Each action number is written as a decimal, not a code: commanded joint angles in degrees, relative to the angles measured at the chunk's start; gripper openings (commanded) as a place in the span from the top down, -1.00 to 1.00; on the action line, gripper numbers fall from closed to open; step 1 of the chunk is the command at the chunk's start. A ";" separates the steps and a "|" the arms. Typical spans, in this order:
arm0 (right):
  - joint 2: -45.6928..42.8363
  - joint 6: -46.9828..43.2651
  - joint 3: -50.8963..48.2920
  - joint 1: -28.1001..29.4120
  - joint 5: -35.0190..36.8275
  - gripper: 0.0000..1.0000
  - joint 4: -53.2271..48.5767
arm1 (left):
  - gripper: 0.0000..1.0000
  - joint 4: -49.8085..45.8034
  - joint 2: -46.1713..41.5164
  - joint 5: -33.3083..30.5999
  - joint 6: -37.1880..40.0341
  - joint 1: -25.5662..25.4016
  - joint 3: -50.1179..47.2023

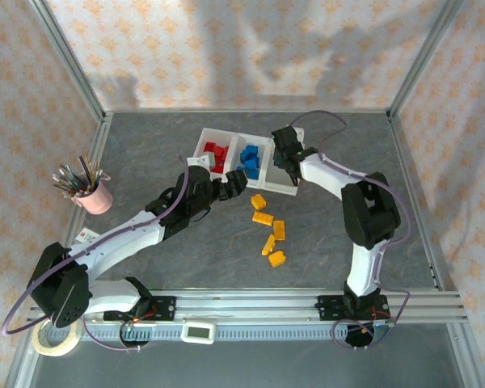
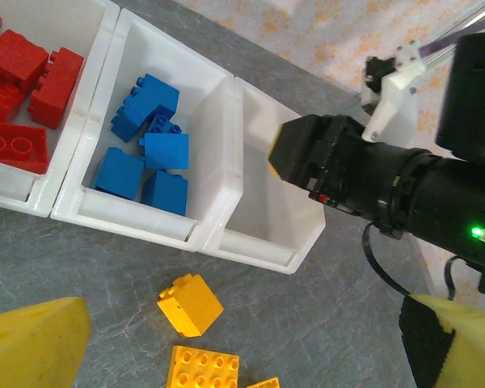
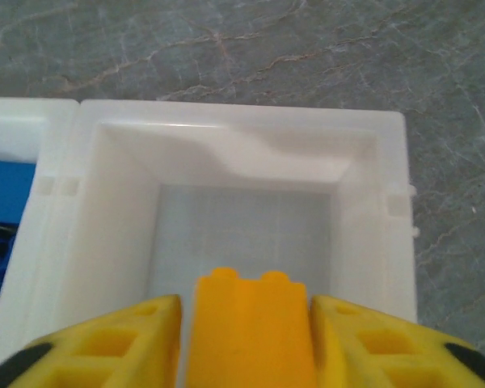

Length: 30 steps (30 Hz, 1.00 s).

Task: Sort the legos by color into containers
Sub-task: Place the lego in the container, then pick up the lego from the center of the table.

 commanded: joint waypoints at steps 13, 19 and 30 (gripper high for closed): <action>-16.71 -1.11 -14.96 6.72 -6.20 -0.32 2.07 | -0.98 -0.76 -2.43 -0.68 1.40 -0.05 -0.73; -19.63 -1.67 -21.47 13.17 -6.24 -0.40 3.30 | -0.98 -2.04 -6.44 -2.99 0.53 -0.05 -4.37; -11.39 -5.10 -21.59 15.94 -9.08 -0.51 6.92 | -0.98 -2.26 -12.16 -6.28 -1.90 -0.09 -9.63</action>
